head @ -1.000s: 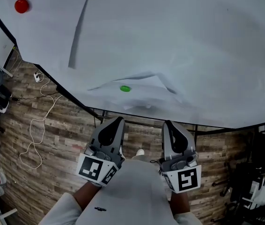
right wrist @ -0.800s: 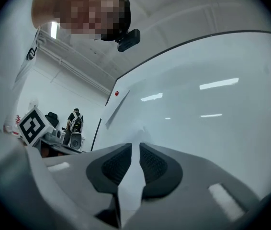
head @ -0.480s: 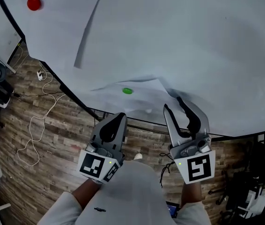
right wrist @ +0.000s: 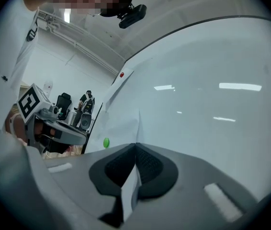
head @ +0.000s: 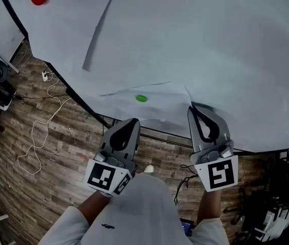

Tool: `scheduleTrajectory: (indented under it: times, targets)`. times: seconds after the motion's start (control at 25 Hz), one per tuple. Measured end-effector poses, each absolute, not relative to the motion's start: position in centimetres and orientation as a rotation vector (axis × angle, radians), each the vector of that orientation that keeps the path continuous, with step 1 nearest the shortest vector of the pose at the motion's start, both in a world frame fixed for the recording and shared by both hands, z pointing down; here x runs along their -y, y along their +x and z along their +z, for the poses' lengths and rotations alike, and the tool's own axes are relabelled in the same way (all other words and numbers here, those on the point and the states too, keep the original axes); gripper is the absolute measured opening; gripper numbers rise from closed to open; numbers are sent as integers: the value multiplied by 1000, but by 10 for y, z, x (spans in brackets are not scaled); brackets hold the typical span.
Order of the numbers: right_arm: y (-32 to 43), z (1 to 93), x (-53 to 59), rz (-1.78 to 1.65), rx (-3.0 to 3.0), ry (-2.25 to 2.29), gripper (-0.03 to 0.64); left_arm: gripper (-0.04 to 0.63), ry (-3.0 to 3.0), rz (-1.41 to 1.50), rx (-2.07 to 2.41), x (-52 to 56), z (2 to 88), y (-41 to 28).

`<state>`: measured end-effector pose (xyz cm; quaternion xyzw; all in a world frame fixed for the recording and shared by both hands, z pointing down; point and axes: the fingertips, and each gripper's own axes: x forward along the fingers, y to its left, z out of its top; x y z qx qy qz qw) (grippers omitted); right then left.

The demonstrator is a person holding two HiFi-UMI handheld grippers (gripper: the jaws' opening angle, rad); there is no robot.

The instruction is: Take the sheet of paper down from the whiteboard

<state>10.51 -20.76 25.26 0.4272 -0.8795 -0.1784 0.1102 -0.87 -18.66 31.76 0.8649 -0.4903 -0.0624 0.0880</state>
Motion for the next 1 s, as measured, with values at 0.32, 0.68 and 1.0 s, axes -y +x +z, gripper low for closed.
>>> scheduleTrajectory:
  times: [0.32,0.68,1.0]
  targets:
    - [106,250,209,-497,2629,1275,11,8,2567,-192,1544,199,310,-10]
    - [106,247,205,-504,2653,1288,11,147,2550,-178,1601,217,305,-3]
    - [104,248,203,-498,2662,1286,11,153,2501,-174,1691,235,305,1]
